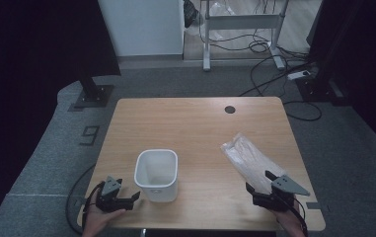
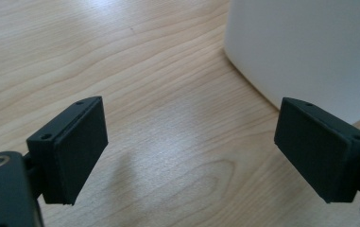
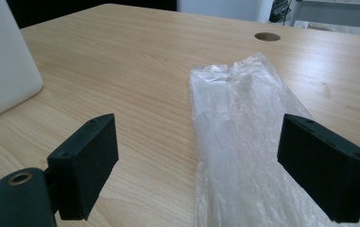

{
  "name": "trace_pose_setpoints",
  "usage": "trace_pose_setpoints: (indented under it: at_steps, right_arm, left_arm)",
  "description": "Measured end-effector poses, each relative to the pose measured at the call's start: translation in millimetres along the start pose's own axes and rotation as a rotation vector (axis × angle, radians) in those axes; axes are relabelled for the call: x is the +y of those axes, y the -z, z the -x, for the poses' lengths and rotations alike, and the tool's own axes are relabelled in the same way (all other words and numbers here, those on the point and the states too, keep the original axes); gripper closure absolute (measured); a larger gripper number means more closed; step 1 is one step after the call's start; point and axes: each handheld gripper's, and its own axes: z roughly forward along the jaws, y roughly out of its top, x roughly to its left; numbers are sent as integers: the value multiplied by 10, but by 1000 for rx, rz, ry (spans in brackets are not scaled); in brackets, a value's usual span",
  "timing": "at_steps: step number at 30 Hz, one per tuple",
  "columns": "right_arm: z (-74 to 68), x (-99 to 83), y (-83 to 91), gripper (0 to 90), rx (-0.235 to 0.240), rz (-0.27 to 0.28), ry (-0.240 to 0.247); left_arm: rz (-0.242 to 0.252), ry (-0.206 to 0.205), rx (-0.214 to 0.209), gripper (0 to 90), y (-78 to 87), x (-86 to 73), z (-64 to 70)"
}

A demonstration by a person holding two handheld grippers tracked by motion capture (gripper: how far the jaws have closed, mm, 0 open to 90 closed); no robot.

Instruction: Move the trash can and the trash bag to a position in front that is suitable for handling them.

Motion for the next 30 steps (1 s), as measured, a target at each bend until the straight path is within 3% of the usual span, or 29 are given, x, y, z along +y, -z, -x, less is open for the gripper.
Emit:
trace_pose_setpoints:
  at_steps: [5,10,13,21,30]
  right_arm:
    - [37,-5,19,133,-9,1,-12]
    - [44,16,51,136,-10,8,-17]
    - [37,21,63,136,-10,11,-15]
    - [57,19,64,139,-23,17,-35]
    - [56,42,81,140,-19,28,-40]
  left_arm:
    - [20,-25,-38,89,72,33,42]
    - [18,-124,-125,78,111,79,204]
    - [36,-174,-145,77,121,124,305]
    - [60,-226,-197,76,7,261,520]
    - [28,-236,-189,81,-190,395,613]
